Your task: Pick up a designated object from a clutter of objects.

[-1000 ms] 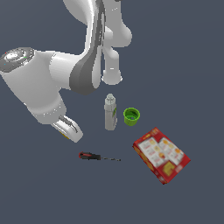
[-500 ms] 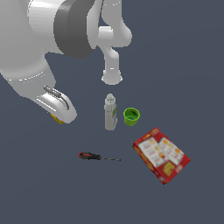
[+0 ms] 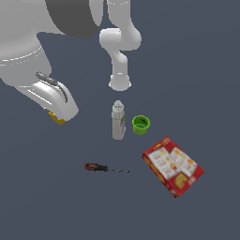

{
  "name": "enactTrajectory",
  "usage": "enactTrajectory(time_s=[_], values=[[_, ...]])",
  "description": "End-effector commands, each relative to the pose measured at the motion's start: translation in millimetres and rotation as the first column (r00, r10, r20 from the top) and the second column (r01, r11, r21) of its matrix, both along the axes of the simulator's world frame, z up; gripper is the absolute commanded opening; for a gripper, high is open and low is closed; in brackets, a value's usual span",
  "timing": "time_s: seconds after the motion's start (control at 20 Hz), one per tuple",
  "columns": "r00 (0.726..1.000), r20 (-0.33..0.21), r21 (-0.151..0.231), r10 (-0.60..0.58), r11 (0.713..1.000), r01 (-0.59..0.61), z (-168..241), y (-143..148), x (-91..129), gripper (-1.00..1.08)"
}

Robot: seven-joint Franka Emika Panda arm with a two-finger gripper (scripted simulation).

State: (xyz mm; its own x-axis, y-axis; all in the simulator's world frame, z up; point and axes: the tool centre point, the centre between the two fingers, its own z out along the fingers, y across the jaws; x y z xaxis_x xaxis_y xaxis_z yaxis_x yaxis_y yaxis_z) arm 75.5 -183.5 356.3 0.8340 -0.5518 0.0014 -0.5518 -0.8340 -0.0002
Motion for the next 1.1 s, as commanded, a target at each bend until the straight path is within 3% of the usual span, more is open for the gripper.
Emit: enactTrajectory(time_s=[0.0,1.05], values=[[1.000,-0.001,0.000,0.000,1.000,0.000,3,0,0,-1.00],[1.000,-0.001,0.000,0.001,1.000,-0.001,25,-8,14,-1.00]])
